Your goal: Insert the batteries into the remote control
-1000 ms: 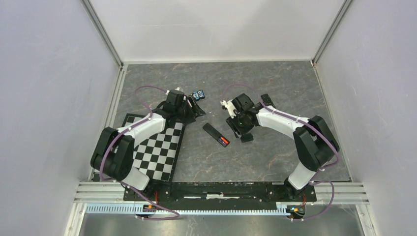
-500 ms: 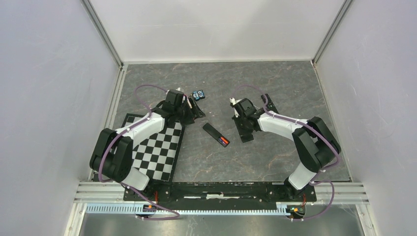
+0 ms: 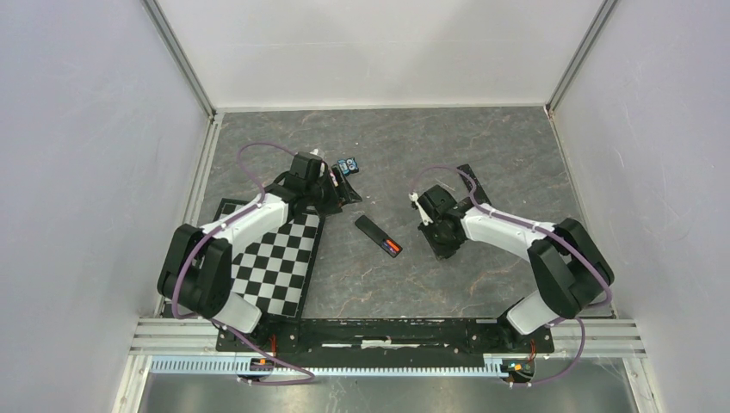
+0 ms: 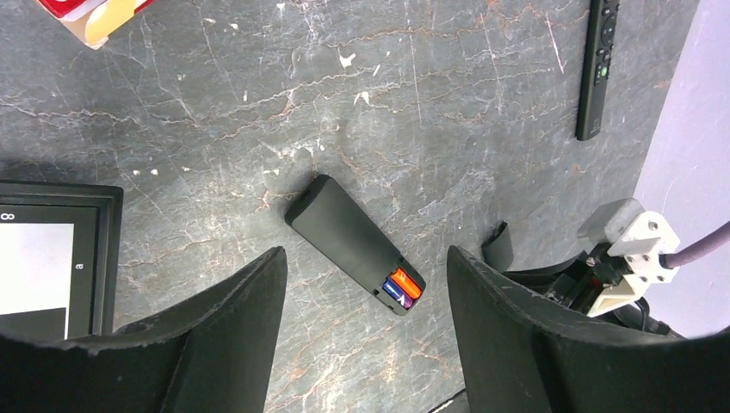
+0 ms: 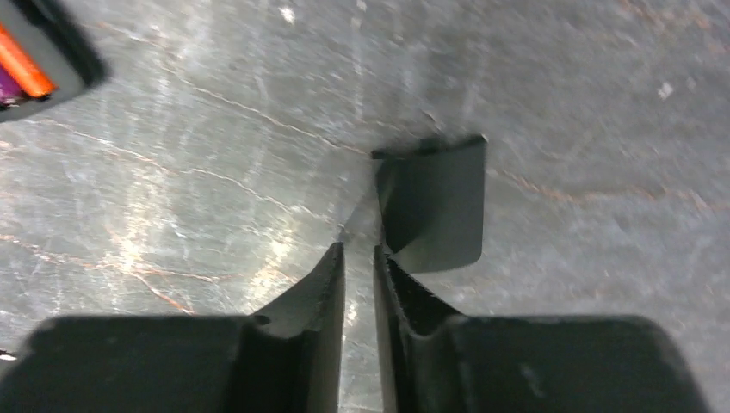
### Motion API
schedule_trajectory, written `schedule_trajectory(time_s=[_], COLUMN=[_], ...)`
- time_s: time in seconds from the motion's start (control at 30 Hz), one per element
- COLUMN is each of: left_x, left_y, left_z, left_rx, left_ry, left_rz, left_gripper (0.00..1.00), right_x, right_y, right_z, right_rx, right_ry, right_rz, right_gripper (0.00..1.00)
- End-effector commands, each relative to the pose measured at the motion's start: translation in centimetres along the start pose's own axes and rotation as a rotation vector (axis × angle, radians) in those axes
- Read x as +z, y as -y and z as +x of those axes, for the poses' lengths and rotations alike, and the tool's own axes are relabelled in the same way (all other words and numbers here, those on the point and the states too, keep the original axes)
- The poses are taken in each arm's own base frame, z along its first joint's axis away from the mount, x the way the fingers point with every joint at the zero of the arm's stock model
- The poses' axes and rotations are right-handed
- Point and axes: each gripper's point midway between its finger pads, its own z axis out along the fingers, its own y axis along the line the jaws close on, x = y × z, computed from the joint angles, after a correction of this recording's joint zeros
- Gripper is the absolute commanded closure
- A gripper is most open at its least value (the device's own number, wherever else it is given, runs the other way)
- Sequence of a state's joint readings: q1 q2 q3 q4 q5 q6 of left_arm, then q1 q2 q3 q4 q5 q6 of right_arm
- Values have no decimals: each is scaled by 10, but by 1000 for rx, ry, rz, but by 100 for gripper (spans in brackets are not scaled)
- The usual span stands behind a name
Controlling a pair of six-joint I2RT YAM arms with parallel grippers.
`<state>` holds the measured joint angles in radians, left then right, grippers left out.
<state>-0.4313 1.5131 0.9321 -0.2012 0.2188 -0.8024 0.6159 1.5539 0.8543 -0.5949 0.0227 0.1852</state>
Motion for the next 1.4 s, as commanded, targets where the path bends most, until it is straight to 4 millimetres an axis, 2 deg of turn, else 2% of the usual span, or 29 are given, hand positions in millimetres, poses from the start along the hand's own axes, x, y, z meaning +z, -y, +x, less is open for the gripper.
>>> schedule_trajectory(time_s=[0.0,0.1,0.2,0.3,0.5,0.93,1.2,1.27,1.37], left_x=[0,0,-2,-3,-6,-3,-4,-3,-4], left_y=[7,7,5,5,5,0,1,0,0], left_z=[-8,-8,-10,-11,-12,-13,-16,-16,-17], left_rx=[48,47,46,50,50,37,36,34,35], left_ry=[3,4,14,14,13,2,6,4,7], left_rz=[22,19,7,0,-6,-13,-9,-9,-6], left_gripper=[26,26,25,24,22,21,21,21,21], right_x=[-27,-41,-47,-40,-19,3,13,15,18], right_y=[23,17,22,28,19,34,31,32,34], right_z=[-3,-24,-32,-28,-8,10,15,15,17], right_rx=[39,66,53,-20,-140,-130,-113,-109,-104], right_ry=[22,103,131,81,-79,-195,-217,-220,-224], right_rz=[135,111,134,147,56,29,-29,-23,-11], right_gripper=[72,50,33,26,31,37,49,49,43])
